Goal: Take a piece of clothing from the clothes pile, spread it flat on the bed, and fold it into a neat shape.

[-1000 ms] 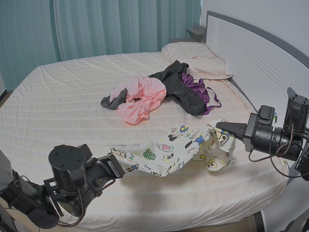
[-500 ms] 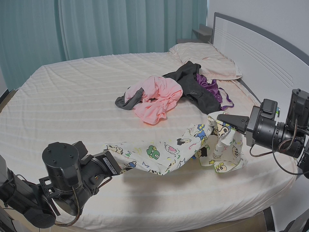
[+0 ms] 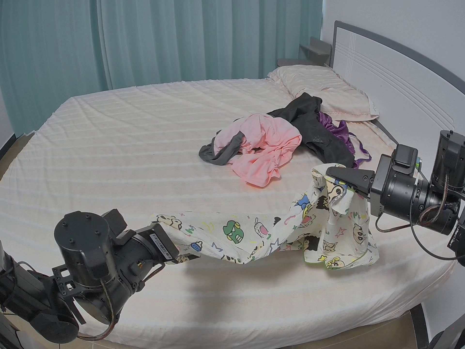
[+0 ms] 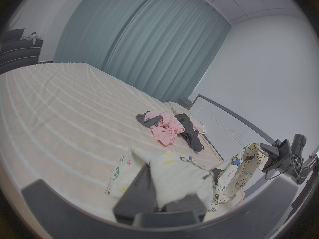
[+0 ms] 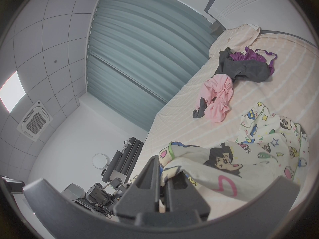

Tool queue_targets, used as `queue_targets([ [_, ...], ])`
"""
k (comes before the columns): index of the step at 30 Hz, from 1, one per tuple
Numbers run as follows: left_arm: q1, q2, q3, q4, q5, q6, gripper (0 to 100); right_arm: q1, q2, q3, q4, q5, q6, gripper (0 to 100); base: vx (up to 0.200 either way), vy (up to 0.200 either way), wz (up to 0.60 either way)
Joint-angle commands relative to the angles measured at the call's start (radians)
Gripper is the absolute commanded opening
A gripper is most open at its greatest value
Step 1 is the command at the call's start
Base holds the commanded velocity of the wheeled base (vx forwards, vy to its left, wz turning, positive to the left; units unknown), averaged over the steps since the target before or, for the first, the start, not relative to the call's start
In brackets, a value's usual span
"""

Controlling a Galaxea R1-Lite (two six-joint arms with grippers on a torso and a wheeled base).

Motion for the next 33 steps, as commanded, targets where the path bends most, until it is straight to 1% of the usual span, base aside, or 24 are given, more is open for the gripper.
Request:
queue_targets([
  [1, 0.002, -0.027, 0.001, 0.001, 0.001, 0.0, 0, 0.0, 0.008, -0.009, 0.0, -0.001, 0.001, 0, 0.0, 0.2, 0.0],
  [33, 0.0, -0.04, 0.015, 0.0, -0.001, 0.001, 0, 0.001, 0.008, -0.023, 0.001, 0.0, 0.001, 0, 0.0, 0.2, 0.0],
])
